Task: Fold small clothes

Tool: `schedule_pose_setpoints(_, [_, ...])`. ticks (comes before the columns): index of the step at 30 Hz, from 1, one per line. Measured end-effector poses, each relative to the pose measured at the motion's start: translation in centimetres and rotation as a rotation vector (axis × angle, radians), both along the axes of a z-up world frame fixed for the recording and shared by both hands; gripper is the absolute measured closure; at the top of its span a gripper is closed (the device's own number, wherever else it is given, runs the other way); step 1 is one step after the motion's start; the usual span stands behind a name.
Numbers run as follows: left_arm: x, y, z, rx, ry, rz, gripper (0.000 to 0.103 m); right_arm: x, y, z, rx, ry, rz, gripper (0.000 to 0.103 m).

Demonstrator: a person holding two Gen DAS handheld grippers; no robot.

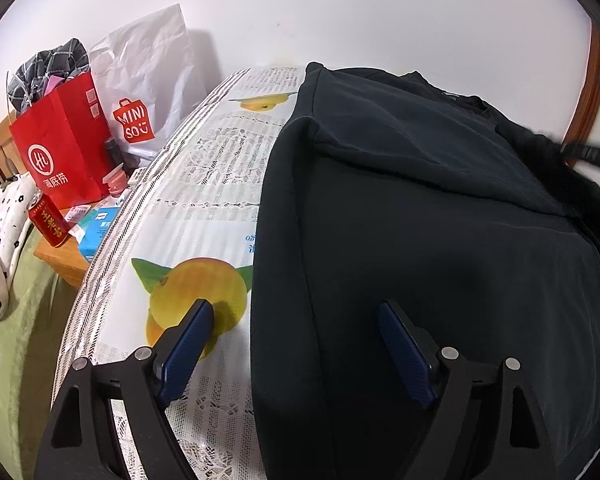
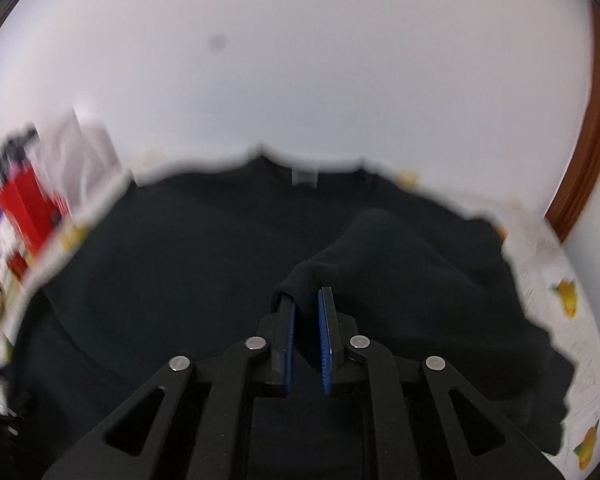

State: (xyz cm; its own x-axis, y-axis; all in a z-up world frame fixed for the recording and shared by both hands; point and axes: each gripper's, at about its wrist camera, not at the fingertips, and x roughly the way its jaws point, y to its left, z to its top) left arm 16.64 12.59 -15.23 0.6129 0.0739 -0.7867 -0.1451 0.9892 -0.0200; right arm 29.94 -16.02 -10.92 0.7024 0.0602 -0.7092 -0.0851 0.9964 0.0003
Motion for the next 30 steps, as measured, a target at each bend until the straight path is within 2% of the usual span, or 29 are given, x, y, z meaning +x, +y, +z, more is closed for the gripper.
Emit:
schedule_pose_setpoints(2, [0.0, 0.0, 0.0, 0.000, 0.000, 0.000, 0.019, 0.3, -0.3, -2.2, 0.002, 0.093, 0.013, 0.074])
schedule_pose_setpoints(4, [0.0, 0.0, -0.1, 0.000, 0.000, -0.001, 0.018, -0.8, -1.2, -2.9, 0.018, 0.100, -0.005, 0.048])
schedule_pose_setpoints(6, [0.0, 0.0, -0.1, 0.001, 0.001, 0.000, 0.018, -2.7, -2.3, -2.3, 0.037, 0.071, 0.005, 0.037])
schedule_pose_setpoints(7, [0.0, 0.1, -0.1, 0.001, 0.001, 0.000, 0.018, -4.0, -2.8, -1.6, 0.034, 0.051, 0.010, 0.036])
schedule_pose_setpoints(10, [0.0, 0.1, -0.1, 0.000, 0.000, -0.001, 0.017, -7.6, -5.1, 0.5, -0.004, -0.037, -0.006, 0.035])
schedule_pose_setpoints(12, [0.0, 0.0, -0.1, 0.001, 0.000, -0.001, 0.016, -9.4, -8.0, 1.7, -0.020, -0.074, -0.063, 0.032])
schedule_pose_setpoints(15, [0.0, 0.0, -0.1, 0.001, 0.001, -0.002, 0.016, -10.5, -12.6, 2.0, -0.036, -0.066, -0.194, 0.031])
schedule_pose_setpoints(16, [0.0, 0.0, -0.1, 0.001, 0.001, -0.001, 0.016, -10.4, -14.5, 1.5, -0.022, -0.039, -0.242, 0.031])
schedule_pose_setpoints(19, [0.0, 0.0, -0.1, 0.001, 0.002, -0.002, 0.015, -10.2, -18.1, 0.1, 0.062, 0.023, -0.298, 0.031])
schedule_pose_setpoints(21, [0.0, -0.1, -0.1, 0.003, 0.002, -0.001, 0.014, -9.7, -20.2, -1.1, 0.161, 0.058, -0.329, 0.031])
schedule_pose_setpoints(26, [0.1, 0.0, -0.1, 0.003, 0.003, -0.001, 0.013, -8.1, -21.6, -3.1, 0.307, 0.081, -0.331, 0.031])
schedule_pose_setpoints(27, [0.0, 0.0, -0.1, 0.004, 0.003, 0.000, 0.013, -7.8, -21.5, -3.2, 0.324, 0.069, -0.324, 0.033])
schedule_pose_setpoints(29, [0.1, 0.0, -0.1, 0.003, 0.003, -0.001, 0.013, -7.4, -21.0, -3.1, 0.314, 0.046, -0.304, 0.048])
schedule_pose_setpoints(30, [0.0, 0.0, -0.1, 0.003, 0.003, -0.001, 0.013, -7.2, -20.8, -3.0, 0.298, 0.039, -0.298, 0.061])
